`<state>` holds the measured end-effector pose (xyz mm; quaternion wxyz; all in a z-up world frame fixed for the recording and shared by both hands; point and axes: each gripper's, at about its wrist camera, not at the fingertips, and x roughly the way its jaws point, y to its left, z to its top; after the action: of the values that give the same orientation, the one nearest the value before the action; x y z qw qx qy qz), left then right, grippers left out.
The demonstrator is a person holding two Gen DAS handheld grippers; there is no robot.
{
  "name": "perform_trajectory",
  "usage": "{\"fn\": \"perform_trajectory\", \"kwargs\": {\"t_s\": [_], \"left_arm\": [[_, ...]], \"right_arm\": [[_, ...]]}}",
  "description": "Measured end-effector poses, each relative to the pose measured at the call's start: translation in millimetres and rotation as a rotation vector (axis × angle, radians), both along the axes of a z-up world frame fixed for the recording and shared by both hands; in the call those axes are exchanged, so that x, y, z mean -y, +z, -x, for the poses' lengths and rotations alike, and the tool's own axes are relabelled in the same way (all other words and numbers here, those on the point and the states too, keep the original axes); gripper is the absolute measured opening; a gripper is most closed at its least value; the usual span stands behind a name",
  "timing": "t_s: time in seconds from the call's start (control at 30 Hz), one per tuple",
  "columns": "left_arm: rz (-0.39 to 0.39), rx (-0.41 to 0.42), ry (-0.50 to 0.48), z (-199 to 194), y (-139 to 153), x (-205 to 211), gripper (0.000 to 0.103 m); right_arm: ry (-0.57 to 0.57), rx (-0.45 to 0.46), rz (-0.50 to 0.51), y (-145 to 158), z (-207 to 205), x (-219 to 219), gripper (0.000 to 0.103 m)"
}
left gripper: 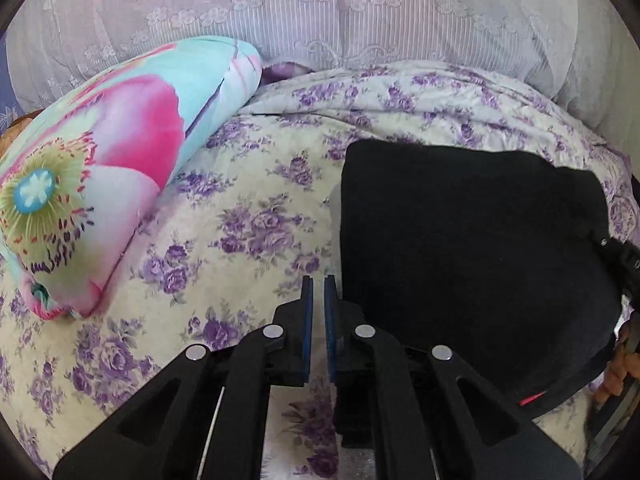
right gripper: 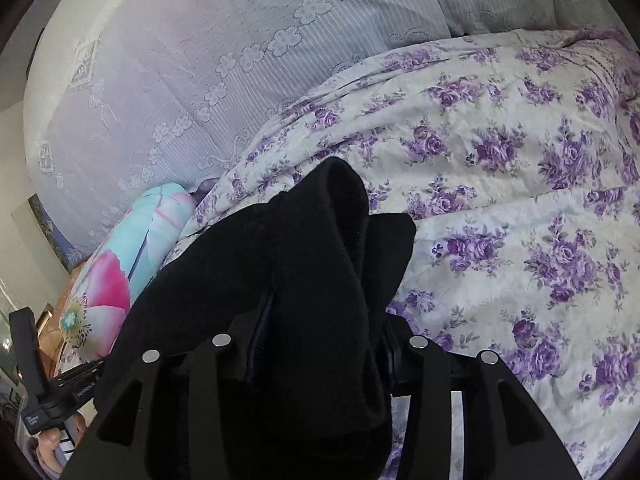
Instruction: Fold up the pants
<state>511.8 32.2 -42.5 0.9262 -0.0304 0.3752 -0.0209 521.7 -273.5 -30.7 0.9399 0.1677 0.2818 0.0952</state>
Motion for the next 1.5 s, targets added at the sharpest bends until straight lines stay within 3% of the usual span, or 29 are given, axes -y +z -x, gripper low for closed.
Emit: {"fn": "perform_trajectory", "kwargs": {"t_s": [0.1,0.27,0.33,0.37,0.43,0.5,0.6,0.77,0.93,1.1,1.23,1.5], "left_arm": [[0.012,-0.014,0.01,5,3,-5,0.005],[0.027,0.013,0.014,26,26,-9,0.005],[0.021,0.045,0.024,44,37,-6,0.007],[0.021,0.06,0.029,53,42,-5,0.01],[0.022,0.089,0.042,76,51,0,0.038],[0.016,0.13,0.059,99,60,5,0.048],[-0.004,0.176,0.064,128,71,15,0.058],[-0.018,0.227,0.051,172,83,28,0.063],[-0.07,0.269,0.046,213,88,33,0.076],[-0.059,0.276,0.059,235,85,30,0.079],[-0.074,0.29,0.057,241,83,31,0.091],[-0.07,0.301,0.028,220,98,38,0.098]], "right_arm": [[-0.008,-0.007,0.072,11,4,-7,0.064],[-0.085,0.084,-0.026,34,44,14,0.064],[-0.083,0.108,-0.013,44,66,14,0.064],[-0.081,0.125,-0.002,50,81,12,0.065],[-0.071,0.142,0.01,57,105,7,0.071],[-0.063,0.157,0.009,63,130,1,0.078],[-0.051,0.187,0.017,74,164,-10,0.087],[-0.022,0.216,0.024,85,210,-22,0.09],[-0.007,0.237,0.056,84,248,-28,0.093],[-0.009,0.231,0.033,79,269,-27,0.094],[-0.012,0.245,0.065,78,279,-31,0.096],[-0.085,0.257,0.148,94,262,-39,0.099]]}}
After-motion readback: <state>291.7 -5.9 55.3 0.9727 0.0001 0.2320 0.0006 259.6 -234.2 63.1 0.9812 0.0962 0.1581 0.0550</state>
